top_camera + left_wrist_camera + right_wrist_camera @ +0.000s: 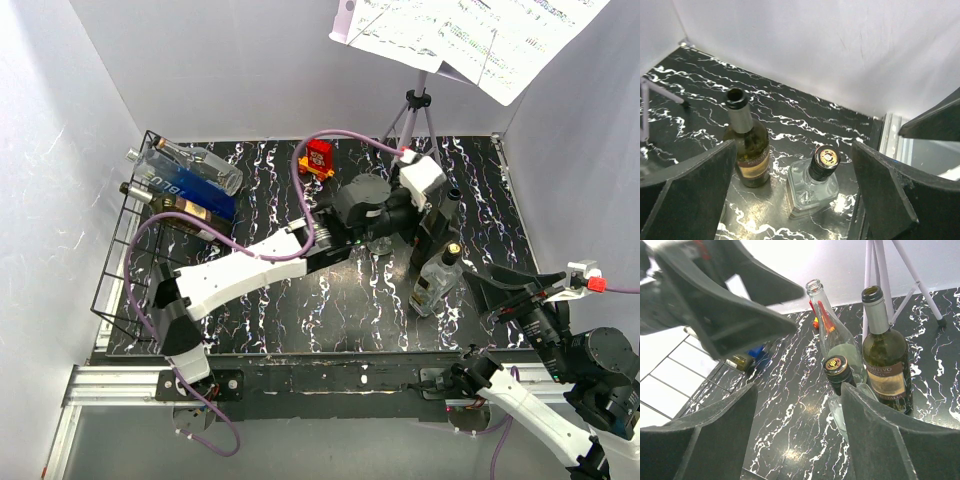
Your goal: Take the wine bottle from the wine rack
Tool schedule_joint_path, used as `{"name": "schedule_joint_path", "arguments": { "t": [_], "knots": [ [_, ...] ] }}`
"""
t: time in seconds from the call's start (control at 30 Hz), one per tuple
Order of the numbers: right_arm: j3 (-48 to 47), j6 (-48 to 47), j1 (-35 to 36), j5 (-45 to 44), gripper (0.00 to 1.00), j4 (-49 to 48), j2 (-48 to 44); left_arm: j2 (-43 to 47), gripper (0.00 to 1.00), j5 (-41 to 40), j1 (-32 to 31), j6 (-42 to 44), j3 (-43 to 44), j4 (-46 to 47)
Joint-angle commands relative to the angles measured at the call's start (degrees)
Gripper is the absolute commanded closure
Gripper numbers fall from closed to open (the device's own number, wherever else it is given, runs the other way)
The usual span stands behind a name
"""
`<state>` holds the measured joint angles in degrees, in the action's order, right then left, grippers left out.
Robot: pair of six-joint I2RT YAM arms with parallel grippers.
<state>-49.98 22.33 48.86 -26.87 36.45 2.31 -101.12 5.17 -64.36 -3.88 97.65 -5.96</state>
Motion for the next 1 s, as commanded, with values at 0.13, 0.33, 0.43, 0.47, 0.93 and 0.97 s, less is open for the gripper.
{"name": "schedule_joint_path", "arguments": {
  "t": [0.13,0.33,0.43,0.47,0.93,0.97],
  "knots": [
    [-1.17,1.23,0.18,-1.87,0.25,2.48,1.56,14.10,0.02,-18.25,3.01,-10.28,-5.09,-4.67],
    [-0.83,1.49,0.18,-1.52,0.25,2.58,1.65,21.48,0.02,-23.63,10.99,-13.07,-9.48,-15.56],
    [-0.39,1.67,0.18,-1.25,0.25,2.05,1.82,27.10,0.03,-23.62,17.84,-17.55,-15.62,-16.11],
    [-0.30,1.67,0.18,-0.99,0.25,1.96,2.00,29.29,0.06,-24.93,20.04,-18.61,-18.08,-15.50],
    [-0.30,2.46,0.18,0.33,0.25,1.78,3.40,30.82,0.26,-39.34,46.86,-38.91,-19.88,-31.11],
    [-0.65,2.46,0.18,0.42,0.25,2.05,3.49,29.50,0.29,-40.58,48.26,-41.10,-18.04,-33.48]
  ]
}}
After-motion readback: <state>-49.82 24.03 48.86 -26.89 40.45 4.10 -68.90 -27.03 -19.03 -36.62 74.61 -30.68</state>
